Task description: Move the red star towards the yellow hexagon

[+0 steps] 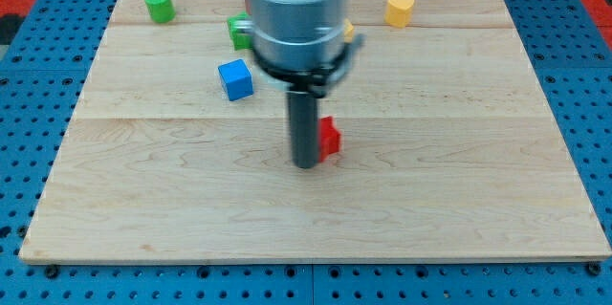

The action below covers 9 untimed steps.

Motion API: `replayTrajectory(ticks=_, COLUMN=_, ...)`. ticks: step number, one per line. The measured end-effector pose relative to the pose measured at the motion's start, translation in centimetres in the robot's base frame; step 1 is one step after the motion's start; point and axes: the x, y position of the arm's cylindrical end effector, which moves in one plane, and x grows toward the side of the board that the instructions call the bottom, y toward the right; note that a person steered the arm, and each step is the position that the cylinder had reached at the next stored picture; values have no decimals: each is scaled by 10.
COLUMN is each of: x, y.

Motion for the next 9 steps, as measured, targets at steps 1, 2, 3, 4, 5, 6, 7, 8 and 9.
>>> replayTrajectory(ticks=1, x=-32, y=21)
replayTrajectory(ticks=2, x=-81, y=45)
replayTrajectory(ticks=3, x=-126, y=71)
replayTrajectory(ticks=4, x=-65, y=84)
replayTrajectory(ticks=5, x=-83, y=43)
replayTrajectory(ticks=6, x=-94, y=19)
replayTrajectory(ticks=7, x=-109, y=19)
replayTrajectory(ticks=8, x=-128, y=36)
replayTrajectory(ticks=9, x=-132, y=71)
